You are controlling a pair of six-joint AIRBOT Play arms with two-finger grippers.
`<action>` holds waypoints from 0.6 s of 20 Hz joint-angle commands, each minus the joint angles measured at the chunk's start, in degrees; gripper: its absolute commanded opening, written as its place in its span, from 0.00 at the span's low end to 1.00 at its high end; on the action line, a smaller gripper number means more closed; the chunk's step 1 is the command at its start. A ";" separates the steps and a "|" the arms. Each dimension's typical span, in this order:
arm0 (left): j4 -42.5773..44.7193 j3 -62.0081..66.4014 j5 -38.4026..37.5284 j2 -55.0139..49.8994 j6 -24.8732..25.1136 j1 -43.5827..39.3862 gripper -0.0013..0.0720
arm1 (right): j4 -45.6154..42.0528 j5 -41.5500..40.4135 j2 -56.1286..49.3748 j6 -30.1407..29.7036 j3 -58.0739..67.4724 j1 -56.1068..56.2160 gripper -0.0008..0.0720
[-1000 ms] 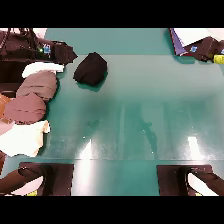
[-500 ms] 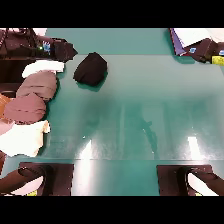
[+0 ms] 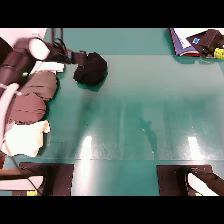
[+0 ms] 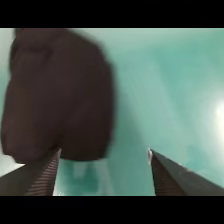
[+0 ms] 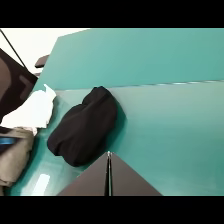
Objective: Fold the shirts.
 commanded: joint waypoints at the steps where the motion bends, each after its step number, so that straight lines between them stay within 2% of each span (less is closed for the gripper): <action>1: 2.40 0.04 4.85 -10.73 -0.98 2.14 0.91 | 0.66 0.85 -0.02 0.04 -0.02 0.09 0.04; 7: 0.76 0.33 9.57 -18.40 -0.98 2.64 0.91 | 0.63 0.96 -0.04 0.04 -0.02 0.11 0.04; 8: 0.79 0.57 9.66 -18.29 -0.96 2.64 0.77 | 0.63 0.98 -0.04 0.02 -0.02 0.11 0.04; 10: 0.85 2.36 8.96 -18.03 -0.96 2.64 0.27 | 0.63 0.98 -0.02 0.02 -0.02 0.11 0.04; 11: 0.90 4.35 7.15 -18.03 -0.94 2.64 0.05 | 0.63 1.05 -0.02 0.04 -0.02 0.11 0.04; 12: 1.14 7.19 4.11 -18.03 -0.90 2.64 0.06 | 0.72 1.44 0.02 0.04 0.04 0.11 0.04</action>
